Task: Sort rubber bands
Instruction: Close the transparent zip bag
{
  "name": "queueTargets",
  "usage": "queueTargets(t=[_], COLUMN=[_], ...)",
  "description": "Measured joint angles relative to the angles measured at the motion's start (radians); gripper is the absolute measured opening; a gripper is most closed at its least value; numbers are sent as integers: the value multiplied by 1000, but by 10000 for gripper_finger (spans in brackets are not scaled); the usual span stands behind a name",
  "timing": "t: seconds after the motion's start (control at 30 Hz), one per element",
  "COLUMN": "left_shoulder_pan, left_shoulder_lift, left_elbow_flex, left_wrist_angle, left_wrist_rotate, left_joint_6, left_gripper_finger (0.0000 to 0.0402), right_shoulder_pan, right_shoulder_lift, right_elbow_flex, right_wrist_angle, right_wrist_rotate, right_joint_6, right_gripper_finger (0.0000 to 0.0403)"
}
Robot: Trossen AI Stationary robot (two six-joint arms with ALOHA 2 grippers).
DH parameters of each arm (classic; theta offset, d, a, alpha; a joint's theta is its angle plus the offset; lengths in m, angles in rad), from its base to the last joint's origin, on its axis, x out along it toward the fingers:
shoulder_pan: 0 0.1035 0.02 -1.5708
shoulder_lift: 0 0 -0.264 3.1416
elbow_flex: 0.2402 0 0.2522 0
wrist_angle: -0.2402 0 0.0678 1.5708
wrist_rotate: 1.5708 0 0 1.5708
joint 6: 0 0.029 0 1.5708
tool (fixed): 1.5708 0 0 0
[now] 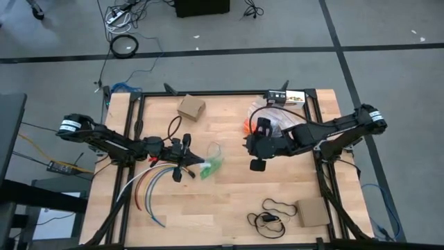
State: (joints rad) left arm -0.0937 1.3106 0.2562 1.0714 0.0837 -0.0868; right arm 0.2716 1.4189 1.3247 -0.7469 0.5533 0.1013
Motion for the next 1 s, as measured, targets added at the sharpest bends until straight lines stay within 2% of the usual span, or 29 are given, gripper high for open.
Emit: queueTargets(t=[0.33,0.7,1.0], left_shoulder_pan=[0,0,0], left_shoulder_lift=[0,0,0], left_elbow_flex=[4,30,33], left_wrist_angle=[16,36,35], left_wrist_rotate=[9,75,79], left_joint_6=[-23,-27,-18], left_gripper_finger=[0,0,0], right_shoulder_pan=[1,1,1], right_shoulder_lift=[2,2,3], right_elbow_flex=[0,0,-1], right_wrist_angle=[201,392,492], right_wrist_rotate=[-107,-112,-111], right_joint_6=[0,0,0], right_gripper_finger=[92,90,91])
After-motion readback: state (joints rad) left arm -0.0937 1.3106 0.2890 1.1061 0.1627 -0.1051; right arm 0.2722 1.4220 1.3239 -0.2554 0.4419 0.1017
